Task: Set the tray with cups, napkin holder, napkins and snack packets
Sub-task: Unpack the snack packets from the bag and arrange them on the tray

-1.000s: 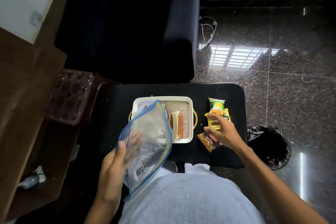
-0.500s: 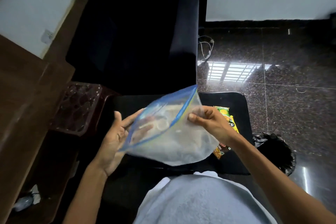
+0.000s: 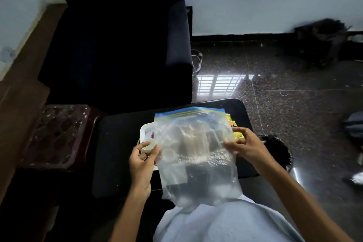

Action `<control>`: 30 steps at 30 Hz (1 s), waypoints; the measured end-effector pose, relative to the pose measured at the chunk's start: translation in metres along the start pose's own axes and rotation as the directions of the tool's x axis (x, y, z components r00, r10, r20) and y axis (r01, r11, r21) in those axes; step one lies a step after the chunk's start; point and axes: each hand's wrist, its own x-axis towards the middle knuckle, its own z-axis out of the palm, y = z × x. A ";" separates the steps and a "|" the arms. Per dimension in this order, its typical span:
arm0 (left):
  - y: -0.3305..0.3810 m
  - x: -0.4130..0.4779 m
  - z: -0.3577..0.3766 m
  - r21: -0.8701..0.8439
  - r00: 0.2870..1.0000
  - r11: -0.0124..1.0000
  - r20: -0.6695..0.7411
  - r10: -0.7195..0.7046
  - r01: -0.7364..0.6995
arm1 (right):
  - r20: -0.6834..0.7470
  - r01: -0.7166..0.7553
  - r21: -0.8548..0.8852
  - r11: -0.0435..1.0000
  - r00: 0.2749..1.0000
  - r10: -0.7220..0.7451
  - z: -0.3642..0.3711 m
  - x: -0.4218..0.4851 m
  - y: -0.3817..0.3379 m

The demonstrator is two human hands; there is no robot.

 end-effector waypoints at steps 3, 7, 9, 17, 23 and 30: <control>-0.004 -0.004 -0.006 0.263 0.955 0.957 0.293 0.044 -0.124 | -0.083 0.106 -0.122 0.987 0.990 -0.116 -0.008 -0.024 0.011; -0.001 -0.004 0.002 0.655 0.738 0.514 0.672 -0.060 -0.554 | 0.202 0.282 -0.492 0.824 0.957 -0.207 -0.016 -0.047 0.008; -0.003 -0.010 0.015 0.634 0.682 0.359 0.731 0.009 -0.685 | 0.328 0.379 -0.734 0.564 0.924 -0.195 -0.019 -0.049 0.008; -0.017 -0.053 0.115 0.378 0.730 0.760 0.660 0.179 -0.528 | 0.501 0.552 -0.689 0.469 0.831 -0.243 -0.045 -0.015 0.014; -0.026 -0.090 0.225 0.339 0.861 0.804 0.334 0.382 -0.489 | 0.446 0.632 -0.312 0.710 0.757 -0.478 -0.100 -0.002 -0.007; -0.039 -0.107 0.321 0.176 0.917 0.930 0.301 0.263 -0.324 | 0.092 0.520 -0.104 0.848 0.854 -0.513 -0.187 0.020 -0.007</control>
